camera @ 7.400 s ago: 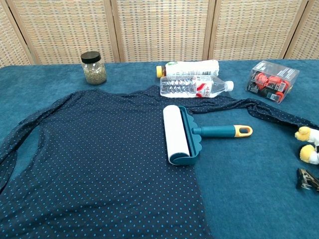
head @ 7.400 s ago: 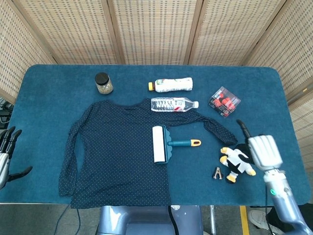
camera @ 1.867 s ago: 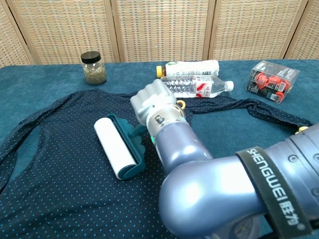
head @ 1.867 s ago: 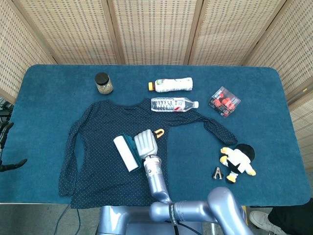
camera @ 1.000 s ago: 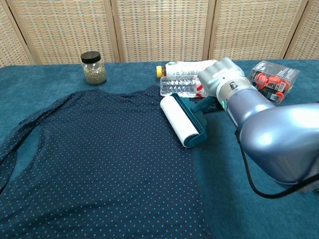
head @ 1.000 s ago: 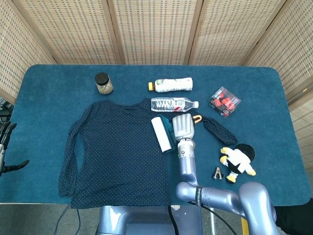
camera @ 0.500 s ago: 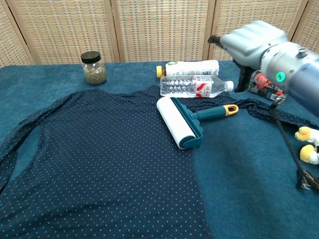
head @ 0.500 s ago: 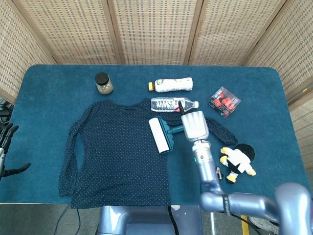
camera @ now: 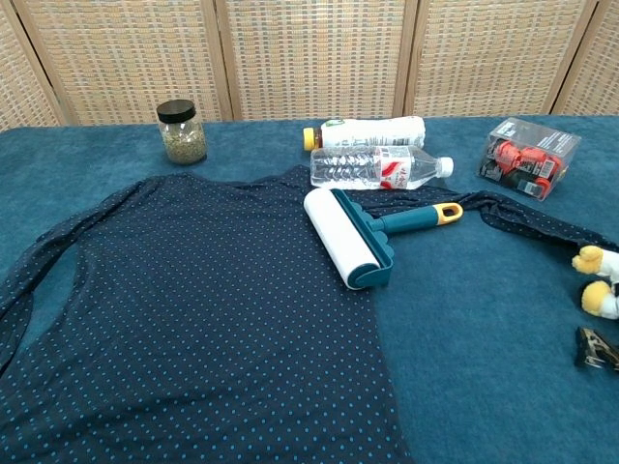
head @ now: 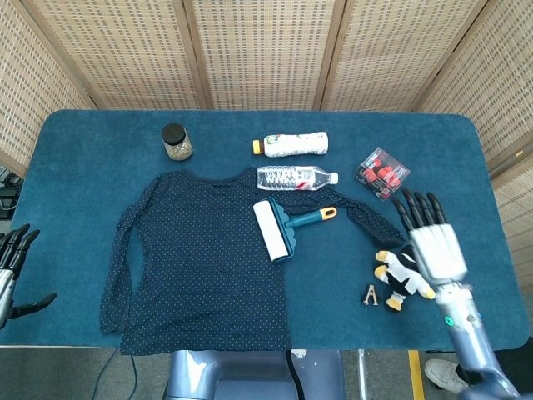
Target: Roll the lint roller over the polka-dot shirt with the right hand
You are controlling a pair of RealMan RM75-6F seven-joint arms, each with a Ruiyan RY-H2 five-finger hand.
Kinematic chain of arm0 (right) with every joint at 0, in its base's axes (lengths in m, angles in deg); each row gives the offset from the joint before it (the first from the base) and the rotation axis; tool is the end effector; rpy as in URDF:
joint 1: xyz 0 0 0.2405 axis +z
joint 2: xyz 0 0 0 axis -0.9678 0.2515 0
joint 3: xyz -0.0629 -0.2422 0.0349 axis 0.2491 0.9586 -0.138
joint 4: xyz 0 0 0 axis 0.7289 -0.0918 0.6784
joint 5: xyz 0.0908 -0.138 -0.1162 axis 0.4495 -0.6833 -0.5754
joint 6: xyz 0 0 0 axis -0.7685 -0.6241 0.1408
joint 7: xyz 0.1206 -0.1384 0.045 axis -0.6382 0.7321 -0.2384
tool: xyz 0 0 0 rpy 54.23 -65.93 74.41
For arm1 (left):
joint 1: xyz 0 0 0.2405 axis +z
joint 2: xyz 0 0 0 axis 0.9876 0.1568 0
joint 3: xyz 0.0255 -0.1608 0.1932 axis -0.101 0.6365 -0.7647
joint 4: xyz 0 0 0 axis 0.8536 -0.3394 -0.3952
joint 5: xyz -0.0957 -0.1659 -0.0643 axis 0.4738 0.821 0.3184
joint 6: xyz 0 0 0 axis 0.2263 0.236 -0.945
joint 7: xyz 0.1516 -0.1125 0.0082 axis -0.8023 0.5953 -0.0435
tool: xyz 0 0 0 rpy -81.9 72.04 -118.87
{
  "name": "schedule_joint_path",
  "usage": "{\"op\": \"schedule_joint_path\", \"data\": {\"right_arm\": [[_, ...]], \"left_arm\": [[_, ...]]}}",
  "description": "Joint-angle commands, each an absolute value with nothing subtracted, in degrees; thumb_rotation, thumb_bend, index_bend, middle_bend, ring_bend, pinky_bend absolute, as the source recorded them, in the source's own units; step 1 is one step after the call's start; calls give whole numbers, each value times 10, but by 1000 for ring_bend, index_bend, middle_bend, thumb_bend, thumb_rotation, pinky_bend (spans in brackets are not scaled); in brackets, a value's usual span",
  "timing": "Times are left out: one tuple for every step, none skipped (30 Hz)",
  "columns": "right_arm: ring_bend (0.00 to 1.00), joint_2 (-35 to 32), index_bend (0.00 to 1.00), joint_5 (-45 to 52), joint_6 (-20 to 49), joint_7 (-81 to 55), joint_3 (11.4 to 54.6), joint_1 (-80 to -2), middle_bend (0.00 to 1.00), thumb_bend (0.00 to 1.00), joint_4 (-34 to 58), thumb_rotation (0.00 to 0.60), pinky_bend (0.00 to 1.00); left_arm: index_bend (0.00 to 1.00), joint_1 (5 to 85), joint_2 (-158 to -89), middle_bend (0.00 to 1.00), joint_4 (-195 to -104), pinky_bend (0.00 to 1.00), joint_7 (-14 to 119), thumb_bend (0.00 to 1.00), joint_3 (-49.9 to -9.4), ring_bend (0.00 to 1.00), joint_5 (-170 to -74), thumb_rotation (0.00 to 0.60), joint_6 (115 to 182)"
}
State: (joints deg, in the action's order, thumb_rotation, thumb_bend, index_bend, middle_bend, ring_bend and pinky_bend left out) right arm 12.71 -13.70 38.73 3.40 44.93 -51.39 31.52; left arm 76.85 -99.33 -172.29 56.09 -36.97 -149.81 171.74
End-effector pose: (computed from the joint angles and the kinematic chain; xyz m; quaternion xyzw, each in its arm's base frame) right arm -0.2289 -0.2988 0.1352 0.6546 -0.2727 0.4108 0.5731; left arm -0.2939 0.2136 0.1825 -0.6023 -0.3860 -0.4012 0.5721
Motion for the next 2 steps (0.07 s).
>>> {"op": "schedule_joint_path", "data": {"right_arm": [[0, 133, 0, -172, 425, -1, 471, -559, 0, 0, 285, 600, 0], [0, 133, 0, -174, 427, -2, 471, -562, 0, 0, 282, 600, 0]], "left_arm": [[0, 770, -995, 0, -1723, 0, 558, 0, -370, 0, -1500, 600, 1720], [0, 770, -995, 0, -1723, 0, 557, 0, -370, 0, -1501, 600, 1721]]}}
